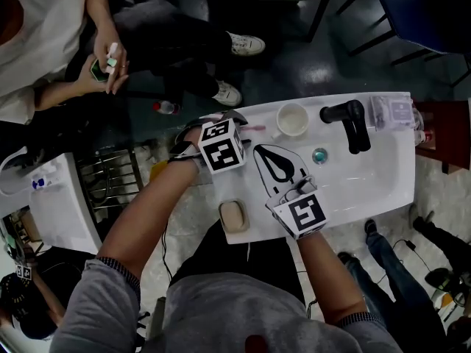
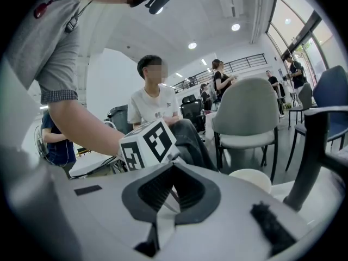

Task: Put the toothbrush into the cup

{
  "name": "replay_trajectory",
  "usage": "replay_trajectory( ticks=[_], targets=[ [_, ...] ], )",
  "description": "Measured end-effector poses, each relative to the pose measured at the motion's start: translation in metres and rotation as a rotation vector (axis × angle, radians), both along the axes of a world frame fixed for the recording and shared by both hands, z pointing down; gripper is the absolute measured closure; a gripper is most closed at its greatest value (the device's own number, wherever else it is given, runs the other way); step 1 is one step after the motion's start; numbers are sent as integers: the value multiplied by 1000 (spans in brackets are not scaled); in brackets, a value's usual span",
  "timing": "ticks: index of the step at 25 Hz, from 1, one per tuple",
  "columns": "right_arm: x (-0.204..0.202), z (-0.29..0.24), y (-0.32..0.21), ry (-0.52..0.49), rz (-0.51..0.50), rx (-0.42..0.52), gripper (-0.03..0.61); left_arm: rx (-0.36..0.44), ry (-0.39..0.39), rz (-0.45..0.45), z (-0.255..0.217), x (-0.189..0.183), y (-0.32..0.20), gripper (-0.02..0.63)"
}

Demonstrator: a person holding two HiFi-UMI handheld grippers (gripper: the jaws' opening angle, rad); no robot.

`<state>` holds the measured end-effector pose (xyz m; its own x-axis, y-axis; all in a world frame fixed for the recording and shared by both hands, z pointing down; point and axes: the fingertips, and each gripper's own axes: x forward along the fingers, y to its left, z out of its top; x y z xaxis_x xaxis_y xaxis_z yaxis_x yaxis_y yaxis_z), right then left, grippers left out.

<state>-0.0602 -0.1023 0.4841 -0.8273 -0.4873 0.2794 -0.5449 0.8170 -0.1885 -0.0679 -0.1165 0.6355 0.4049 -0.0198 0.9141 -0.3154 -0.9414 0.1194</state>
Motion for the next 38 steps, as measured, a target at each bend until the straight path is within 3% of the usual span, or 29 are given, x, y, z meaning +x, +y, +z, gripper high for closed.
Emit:
replay_trajectory(
  ticks=[10,20,23,31,38],
  targets=[
    [-6,10,-11,-2,25,-13,565,-12,-22,29,10,-3,0,454],
    [0,9,-15,-9,42,-10,566,25,-73,38,13,-4,-10,575],
    [2,8,-14,-12,49,-12,566,34,-78,41,13,-5,-9,581],
    [12,5,-13,-21,75,-18,565,38,-28,-19,-1,-7,-6,584],
    [14,-8,-13,-21,79,-3,566,91,12,-90,-36,-14,-11,583]
  ],
)
